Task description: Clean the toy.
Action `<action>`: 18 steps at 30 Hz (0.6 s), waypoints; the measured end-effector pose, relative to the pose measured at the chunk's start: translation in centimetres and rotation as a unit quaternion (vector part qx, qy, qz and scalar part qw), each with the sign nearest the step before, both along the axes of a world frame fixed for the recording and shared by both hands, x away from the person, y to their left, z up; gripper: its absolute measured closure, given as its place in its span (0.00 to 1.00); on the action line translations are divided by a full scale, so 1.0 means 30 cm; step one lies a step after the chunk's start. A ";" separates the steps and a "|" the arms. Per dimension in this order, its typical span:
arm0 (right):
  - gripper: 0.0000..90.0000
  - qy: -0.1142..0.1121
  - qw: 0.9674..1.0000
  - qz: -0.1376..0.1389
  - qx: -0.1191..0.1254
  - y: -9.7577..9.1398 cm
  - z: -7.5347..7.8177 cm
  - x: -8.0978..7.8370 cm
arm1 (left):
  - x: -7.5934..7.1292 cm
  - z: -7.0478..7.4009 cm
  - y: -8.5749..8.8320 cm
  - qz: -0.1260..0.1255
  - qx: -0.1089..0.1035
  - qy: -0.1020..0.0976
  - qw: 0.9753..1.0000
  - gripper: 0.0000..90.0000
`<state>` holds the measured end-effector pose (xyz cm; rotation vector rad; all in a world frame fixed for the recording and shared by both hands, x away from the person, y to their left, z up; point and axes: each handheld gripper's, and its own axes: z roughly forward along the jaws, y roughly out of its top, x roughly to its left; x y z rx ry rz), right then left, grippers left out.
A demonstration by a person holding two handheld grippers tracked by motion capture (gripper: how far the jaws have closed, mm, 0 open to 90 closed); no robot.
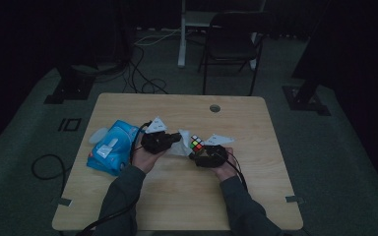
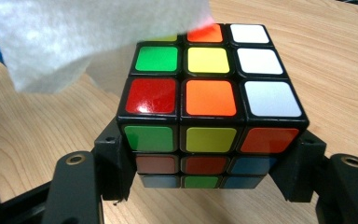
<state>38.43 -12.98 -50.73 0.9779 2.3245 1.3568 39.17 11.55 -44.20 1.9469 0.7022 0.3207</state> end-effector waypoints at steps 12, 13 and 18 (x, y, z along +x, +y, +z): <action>0.38 -0.001 1.000 -0.007 -0.001 -0.023 -0.001 -0.004 | -0.004 -0.011 0.038 0.013 -0.002 0.002 1.000 0.98; 0.38 -0.001 1.000 -0.007 -0.001 -0.024 -0.002 -0.005 | -0.004 -0.012 0.041 0.014 -0.001 0.003 1.000 0.98; 0.38 -0.001 1.000 -0.010 -0.004 -0.032 -0.003 -0.006 | -0.007 -0.021 0.056 0.021 -0.006 0.005 1.000 0.98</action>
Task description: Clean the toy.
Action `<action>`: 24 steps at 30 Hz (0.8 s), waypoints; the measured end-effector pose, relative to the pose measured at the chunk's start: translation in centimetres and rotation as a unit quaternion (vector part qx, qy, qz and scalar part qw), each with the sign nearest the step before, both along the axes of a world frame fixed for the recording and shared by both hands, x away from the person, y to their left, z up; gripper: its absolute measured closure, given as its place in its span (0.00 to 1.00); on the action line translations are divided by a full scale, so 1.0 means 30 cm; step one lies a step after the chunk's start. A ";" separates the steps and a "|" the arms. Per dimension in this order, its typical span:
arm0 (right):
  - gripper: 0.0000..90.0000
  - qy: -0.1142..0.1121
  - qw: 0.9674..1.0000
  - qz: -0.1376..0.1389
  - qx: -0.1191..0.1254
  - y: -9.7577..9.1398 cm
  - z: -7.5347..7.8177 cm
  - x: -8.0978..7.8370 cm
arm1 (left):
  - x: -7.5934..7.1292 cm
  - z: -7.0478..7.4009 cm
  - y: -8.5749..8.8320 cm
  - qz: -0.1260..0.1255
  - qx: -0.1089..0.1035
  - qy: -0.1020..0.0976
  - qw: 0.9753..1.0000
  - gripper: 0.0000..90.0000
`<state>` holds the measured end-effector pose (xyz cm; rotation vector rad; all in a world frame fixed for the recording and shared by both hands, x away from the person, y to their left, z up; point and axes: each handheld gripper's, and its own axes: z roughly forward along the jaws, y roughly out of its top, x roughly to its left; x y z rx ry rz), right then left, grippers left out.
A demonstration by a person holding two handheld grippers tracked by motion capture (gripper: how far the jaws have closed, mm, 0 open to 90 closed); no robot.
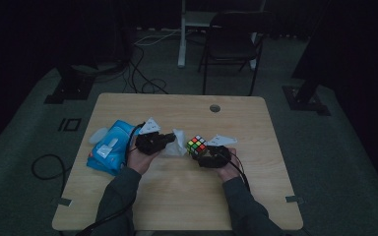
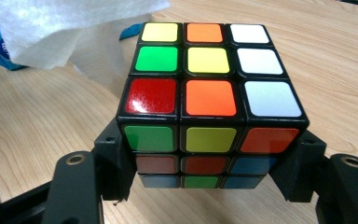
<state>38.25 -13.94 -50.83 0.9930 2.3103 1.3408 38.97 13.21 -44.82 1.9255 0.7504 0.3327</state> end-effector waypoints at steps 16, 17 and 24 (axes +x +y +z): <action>0.38 0.002 1.000 -0.015 -0.002 -0.046 -0.009 -0.007 | -0.009 -0.041 0.055 0.023 0.006 0.008 1.000 0.98; 0.38 0.002 1.000 -0.016 -0.004 -0.048 -0.010 -0.007 | -0.010 -0.043 0.058 0.025 0.007 0.009 1.000 0.98; 0.38 0.001 1.000 -0.021 -0.006 -0.066 -0.016 -0.008 | -0.014 -0.063 0.073 0.035 0.011 0.012 0.999 0.98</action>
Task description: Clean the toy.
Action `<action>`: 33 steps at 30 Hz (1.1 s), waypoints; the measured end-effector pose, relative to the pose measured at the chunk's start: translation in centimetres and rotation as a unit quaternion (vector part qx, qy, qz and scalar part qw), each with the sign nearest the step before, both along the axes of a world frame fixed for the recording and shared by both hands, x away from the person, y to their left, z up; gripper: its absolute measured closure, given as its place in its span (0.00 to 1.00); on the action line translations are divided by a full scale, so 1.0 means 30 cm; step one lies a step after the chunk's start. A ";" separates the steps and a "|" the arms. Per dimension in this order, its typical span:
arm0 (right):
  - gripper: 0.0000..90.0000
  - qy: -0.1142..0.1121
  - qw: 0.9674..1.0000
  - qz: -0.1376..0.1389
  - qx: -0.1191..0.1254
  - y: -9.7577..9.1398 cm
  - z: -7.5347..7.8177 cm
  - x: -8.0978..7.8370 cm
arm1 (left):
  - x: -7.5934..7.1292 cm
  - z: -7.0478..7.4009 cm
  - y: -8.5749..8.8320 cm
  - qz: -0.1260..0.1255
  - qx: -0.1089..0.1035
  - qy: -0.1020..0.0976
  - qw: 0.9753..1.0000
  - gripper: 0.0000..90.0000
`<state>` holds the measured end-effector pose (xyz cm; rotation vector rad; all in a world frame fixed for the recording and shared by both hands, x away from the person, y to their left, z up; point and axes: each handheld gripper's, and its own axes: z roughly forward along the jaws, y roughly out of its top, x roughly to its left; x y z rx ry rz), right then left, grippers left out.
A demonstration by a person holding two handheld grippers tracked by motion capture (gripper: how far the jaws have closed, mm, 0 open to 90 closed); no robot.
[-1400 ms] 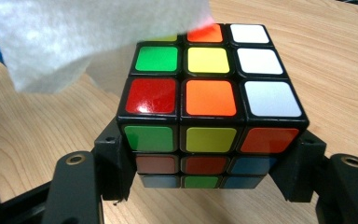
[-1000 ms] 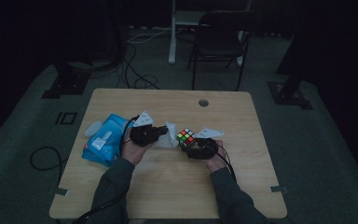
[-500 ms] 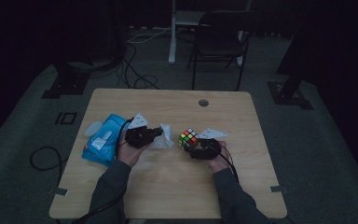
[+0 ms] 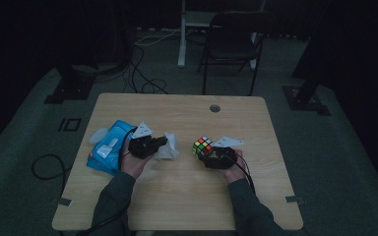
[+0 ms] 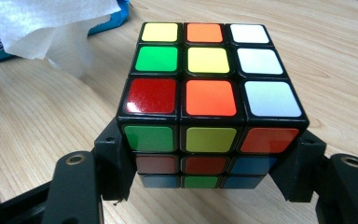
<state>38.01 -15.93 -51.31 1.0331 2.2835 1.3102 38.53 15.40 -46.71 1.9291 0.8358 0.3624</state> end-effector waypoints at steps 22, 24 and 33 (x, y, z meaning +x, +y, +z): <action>0.38 -0.009 0.999 -0.008 -0.032 -0.034 -0.036 -0.005 | -0.012 -0.060 0.032 0.030 0.013 0.008 0.999 0.98; 0.38 -0.009 0.999 -0.007 -0.033 -0.036 -0.037 -0.005 | -0.012 -0.066 0.036 0.032 0.014 0.010 0.999 0.98; 0.38 -0.001 0.999 -0.009 -0.036 -0.046 -0.057 0.003 | -0.015 -0.090 0.050 0.044 0.019 0.011 0.999 0.98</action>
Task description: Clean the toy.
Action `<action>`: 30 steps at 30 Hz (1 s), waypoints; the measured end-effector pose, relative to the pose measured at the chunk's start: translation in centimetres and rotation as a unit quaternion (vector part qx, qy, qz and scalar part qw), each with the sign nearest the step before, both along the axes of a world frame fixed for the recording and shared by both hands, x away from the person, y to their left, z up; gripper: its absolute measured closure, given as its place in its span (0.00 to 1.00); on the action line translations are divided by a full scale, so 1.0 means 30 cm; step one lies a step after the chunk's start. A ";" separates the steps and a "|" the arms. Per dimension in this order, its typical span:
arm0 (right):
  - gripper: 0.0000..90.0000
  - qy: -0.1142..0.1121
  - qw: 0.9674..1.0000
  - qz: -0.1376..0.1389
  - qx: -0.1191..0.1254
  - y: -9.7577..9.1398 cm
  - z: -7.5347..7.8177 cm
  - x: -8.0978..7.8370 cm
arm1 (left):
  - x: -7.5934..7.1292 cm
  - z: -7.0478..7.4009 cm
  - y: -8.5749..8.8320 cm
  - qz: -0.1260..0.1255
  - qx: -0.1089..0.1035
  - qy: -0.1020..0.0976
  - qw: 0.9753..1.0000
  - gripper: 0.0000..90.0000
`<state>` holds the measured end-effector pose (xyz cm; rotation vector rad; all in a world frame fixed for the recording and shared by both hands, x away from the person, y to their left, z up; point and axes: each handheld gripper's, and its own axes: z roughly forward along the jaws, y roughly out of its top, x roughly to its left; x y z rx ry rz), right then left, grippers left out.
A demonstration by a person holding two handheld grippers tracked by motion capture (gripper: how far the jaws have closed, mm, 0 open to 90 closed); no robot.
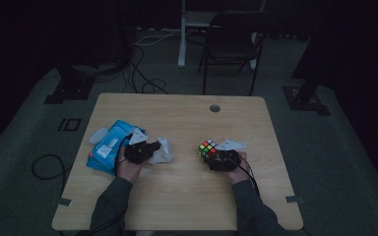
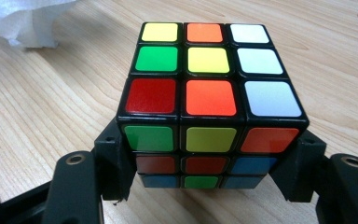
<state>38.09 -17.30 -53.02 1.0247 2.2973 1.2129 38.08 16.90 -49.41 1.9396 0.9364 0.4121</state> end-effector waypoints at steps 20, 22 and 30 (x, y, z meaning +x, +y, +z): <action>0.38 0.001 1.000 -0.008 -0.013 -0.015 -0.031 0.006 | -0.010 -0.055 0.033 0.023 0.005 0.011 1.000 0.98; 0.38 0.002 1.000 -0.011 -0.012 -0.017 -0.033 0.006 | -0.011 -0.059 0.035 0.024 0.005 0.013 1.000 0.98; 0.38 0.005 1.000 -0.010 -0.016 -0.018 -0.043 0.008 | -0.012 -0.069 0.039 0.028 0.008 0.013 0.999 0.97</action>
